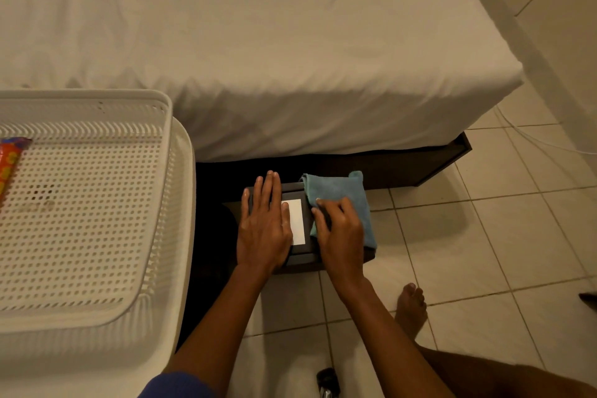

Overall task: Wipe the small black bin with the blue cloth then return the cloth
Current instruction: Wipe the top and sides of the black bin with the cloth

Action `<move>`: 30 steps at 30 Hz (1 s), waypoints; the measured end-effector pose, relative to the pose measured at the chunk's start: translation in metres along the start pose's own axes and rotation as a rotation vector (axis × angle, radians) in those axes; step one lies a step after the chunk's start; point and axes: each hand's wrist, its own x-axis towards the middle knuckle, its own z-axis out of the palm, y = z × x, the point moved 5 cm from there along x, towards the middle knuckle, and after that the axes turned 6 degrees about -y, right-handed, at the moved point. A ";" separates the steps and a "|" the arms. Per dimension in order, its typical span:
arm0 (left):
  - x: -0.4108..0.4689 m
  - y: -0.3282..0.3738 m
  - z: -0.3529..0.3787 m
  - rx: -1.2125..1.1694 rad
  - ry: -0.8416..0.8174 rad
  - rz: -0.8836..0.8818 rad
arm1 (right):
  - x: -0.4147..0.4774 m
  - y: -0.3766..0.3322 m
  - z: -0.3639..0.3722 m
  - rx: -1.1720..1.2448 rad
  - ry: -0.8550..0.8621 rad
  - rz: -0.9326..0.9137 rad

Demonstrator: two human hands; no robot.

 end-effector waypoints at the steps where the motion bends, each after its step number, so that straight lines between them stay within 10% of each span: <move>1: -0.001 0.000 0.000 0.002 0.001 0.002 | 0.001 0.000 0.000 0.009 0.005 0.015; 30: 0.001 0.002 -0.001 0.019 0.002 -0.013 | -0.014 0.011 -0.003 0.058 0.018 0.022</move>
